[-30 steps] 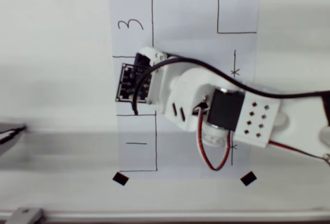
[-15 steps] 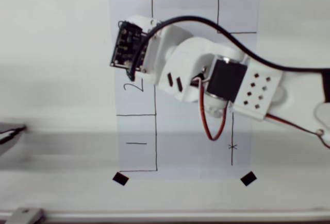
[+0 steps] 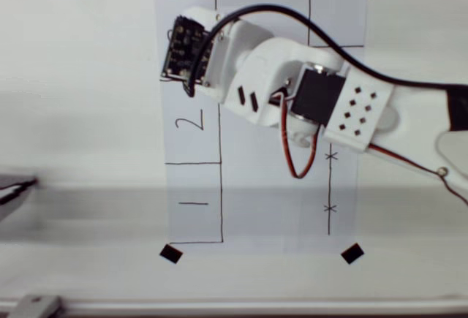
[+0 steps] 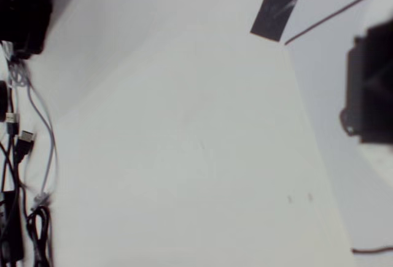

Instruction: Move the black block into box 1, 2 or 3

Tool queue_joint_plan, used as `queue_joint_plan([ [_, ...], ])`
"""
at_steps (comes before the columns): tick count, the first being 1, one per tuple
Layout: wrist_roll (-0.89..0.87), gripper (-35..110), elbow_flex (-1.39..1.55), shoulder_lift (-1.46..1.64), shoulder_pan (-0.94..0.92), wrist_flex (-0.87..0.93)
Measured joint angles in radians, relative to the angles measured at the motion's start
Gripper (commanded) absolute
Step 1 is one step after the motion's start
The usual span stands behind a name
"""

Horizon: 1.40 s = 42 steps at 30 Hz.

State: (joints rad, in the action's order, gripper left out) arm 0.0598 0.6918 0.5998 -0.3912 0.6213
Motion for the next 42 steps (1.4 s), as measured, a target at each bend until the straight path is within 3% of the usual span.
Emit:
queue_joint_plan([
  [10, -0.018, 0, -0.008, -0.035, 0.005, -0.043],
  [23, -0.029, 26, -0.009, -0.037, 0.005, -0.060],
  [42, -0.086, 28, 0.008, -0.034, 0.023, -0.060],
])
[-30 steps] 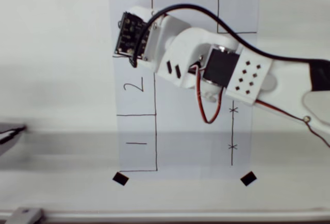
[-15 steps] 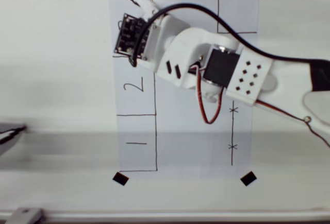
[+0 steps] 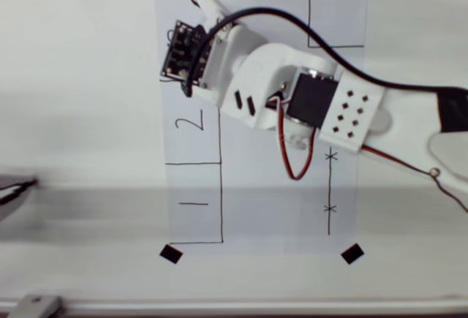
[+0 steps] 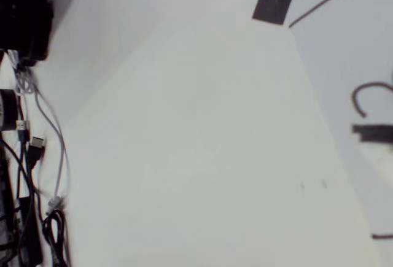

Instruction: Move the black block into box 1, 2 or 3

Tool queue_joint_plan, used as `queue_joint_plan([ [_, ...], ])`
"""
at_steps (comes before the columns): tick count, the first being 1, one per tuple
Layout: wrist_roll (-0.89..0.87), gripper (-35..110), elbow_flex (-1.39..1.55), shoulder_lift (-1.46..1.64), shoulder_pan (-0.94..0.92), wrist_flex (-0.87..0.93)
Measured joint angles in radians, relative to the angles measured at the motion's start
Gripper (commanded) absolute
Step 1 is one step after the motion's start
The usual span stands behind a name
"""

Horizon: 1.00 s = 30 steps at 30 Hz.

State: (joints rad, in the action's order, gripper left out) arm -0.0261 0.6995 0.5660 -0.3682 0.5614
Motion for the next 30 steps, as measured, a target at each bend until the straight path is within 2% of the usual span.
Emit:
queue_joint_plan([
  [16, -0.072, 29, 0.202, 0.305, 0.046, 0.121],
  [30, -0.074, 29, 0.807, 0.842, 0.193, 0.137],
])
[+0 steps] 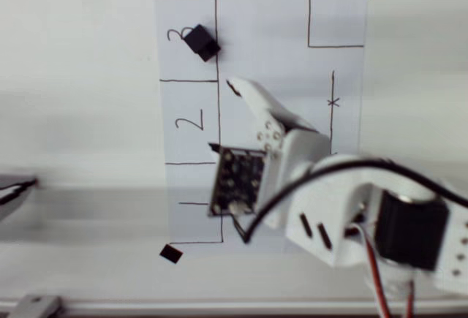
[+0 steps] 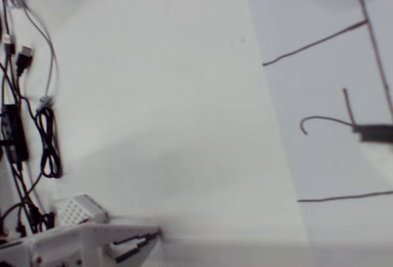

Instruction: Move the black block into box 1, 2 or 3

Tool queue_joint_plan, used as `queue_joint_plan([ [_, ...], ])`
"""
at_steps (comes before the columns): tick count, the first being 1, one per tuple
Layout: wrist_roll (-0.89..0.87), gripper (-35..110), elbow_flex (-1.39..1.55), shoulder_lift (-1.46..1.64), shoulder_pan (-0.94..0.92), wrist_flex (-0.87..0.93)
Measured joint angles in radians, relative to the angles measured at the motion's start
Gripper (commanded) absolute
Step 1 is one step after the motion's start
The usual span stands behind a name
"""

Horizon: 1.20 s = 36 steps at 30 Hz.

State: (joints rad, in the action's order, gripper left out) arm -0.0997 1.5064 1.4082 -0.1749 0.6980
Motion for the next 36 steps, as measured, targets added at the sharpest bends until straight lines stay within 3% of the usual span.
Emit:
queue_joint_plan([
  [25, -0.066, 29, 0.865, 0.848, 0.172, 0.003],
  [36, -0.044, 6, 1.172, 1.212, 0.196, 0.098],
])
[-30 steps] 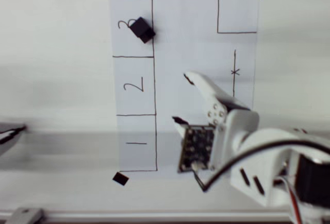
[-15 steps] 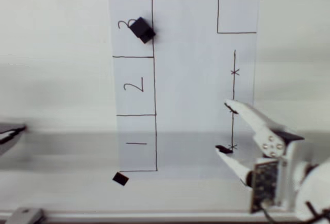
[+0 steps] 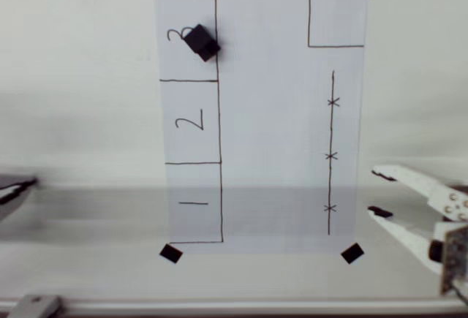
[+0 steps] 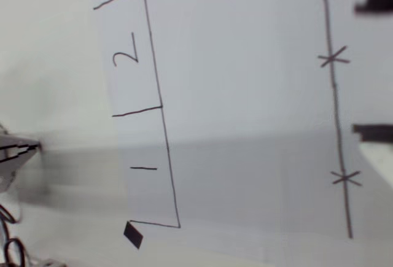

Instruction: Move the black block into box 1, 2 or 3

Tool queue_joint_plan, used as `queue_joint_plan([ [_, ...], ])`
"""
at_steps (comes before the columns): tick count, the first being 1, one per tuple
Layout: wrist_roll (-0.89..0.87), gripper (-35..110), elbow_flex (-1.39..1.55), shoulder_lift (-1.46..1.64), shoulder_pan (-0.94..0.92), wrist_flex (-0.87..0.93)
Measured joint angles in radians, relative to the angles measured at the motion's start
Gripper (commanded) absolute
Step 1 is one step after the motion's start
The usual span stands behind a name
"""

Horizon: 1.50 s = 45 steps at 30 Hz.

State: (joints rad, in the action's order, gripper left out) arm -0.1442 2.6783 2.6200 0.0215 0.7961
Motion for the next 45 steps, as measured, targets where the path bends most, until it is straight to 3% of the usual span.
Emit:
queue_joint_plan([
  [6, 0.021, 0, 0.130, 0.153, 0.000, 0.015],
  [30, 0.146, 0, 0.417, 0.560, -0.015, 0.109],
  [45, 0.209, 0, 0.417, 0.597, -0.021, 0.422],
])
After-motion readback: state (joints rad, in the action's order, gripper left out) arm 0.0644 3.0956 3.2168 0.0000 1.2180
